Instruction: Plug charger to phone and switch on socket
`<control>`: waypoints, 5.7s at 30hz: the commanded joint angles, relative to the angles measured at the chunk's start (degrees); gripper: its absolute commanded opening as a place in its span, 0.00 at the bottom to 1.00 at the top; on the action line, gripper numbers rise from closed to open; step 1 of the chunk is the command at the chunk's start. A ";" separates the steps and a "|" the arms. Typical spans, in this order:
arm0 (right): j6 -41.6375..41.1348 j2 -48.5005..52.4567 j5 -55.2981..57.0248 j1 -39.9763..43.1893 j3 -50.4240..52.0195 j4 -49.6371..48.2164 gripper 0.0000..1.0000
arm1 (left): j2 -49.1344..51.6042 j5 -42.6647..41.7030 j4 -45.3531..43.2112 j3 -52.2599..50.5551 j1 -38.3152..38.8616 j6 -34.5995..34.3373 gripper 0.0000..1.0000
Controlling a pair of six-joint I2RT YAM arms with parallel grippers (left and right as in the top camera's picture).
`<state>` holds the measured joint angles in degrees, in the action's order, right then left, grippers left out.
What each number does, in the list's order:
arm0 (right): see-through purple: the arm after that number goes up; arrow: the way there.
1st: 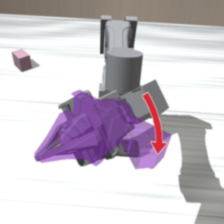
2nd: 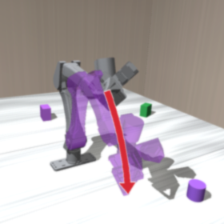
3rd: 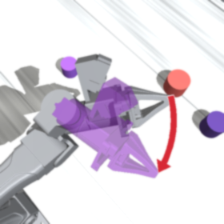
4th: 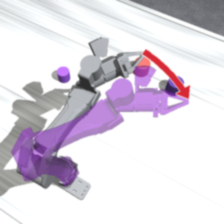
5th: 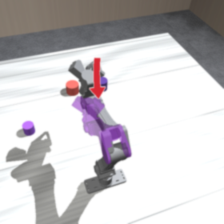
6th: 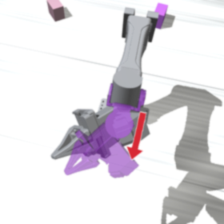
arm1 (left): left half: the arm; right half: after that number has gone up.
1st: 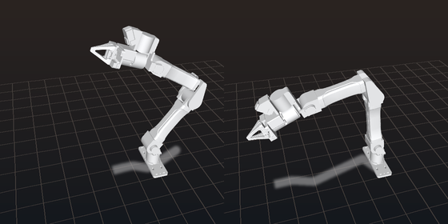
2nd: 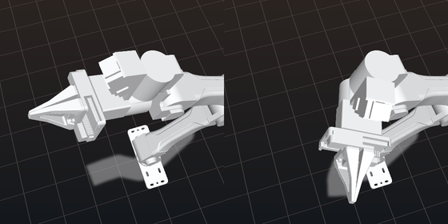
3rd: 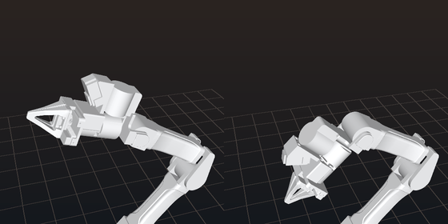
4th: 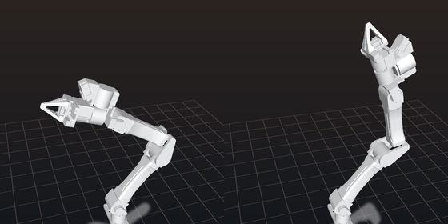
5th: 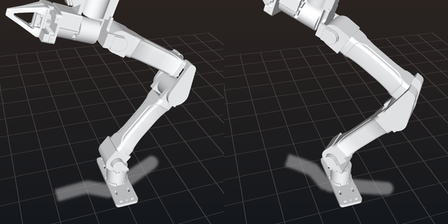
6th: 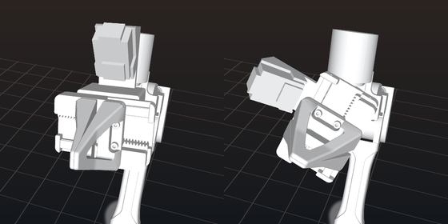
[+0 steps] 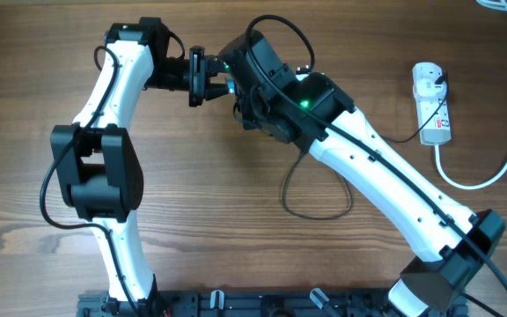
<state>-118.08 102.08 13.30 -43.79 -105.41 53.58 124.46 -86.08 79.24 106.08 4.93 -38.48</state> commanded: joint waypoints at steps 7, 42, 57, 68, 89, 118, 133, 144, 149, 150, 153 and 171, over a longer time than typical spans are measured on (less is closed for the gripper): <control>-0.39 0.48 -0.33 -0.28 0.00 -0.83 0.04 | -2.23 -1.36 -0.15 0.00 0.11 -1.46 0.21; 82.75 -7.67 -10.21 26.10 0.11 23.58 1.00 | -2.40 16.20 -6.93 0.00 -2.10 19.65 0.04; 83.41 2.78 -23.93 25.31 26.99 7.58 0.99 | -24.74 71.80 -6.12 -0.02 -4.42 11.96 0.04; 70.93 6.47 -15.17 17.29 30.91 0.22 0.72 | -23.26 72.04 -4.22 -0.13 -4.42 9.27 0.04; 66.88 12.70 -14.67 17.29 30.93 -5.99 0.48 | -23.26 72.04 -4.26 -0.13 -4.42 9.25 0.04; 64.96 14.84 -18.36 17.29 30.93 -6.16 0.27 | -23.26 72.04 -4.70 -0.13 -4.42 9.25 0.04; 64.92 14.84 -17.16 17.29 30.93 -6.88 0.20 | -23.26 72.02 -4.66 -0.13 -4.42 9.25 0.04; 65.00 14.84 -14.58 17.29 30.93 -7.56 0.10 | -23.26 72.02 -4.66 -0.13 -4.42 9.25 0.04; 67.14 14.82 -14.62 17.29 30.88 -8.04 0.10 | -23.26 72.02 -4.66 -0.13 -4.42 9.25 0.04; 68.61 14.75 -14.71 17.38 30.67 -8.13 0.05 | -23.26 72.02 -4.66 -0.13 -4.42 9.25 0.04; 72.70 11.87 -17.77 17.73 29.86 -8.13 0.04 | -23.26 68.35 -6.03 -0.13 -4.42 12.90 0.04; 98.12 -22.14 -37.05 5.33 29.88 -2.51 0.04 | -23.26 39.23 -17.79 -0.13 3.69 29.22 0.04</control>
<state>-16.36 81.23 -30.92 -36.47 -74.61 51.75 101.06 -48.14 61.67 105.78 5.21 -12.43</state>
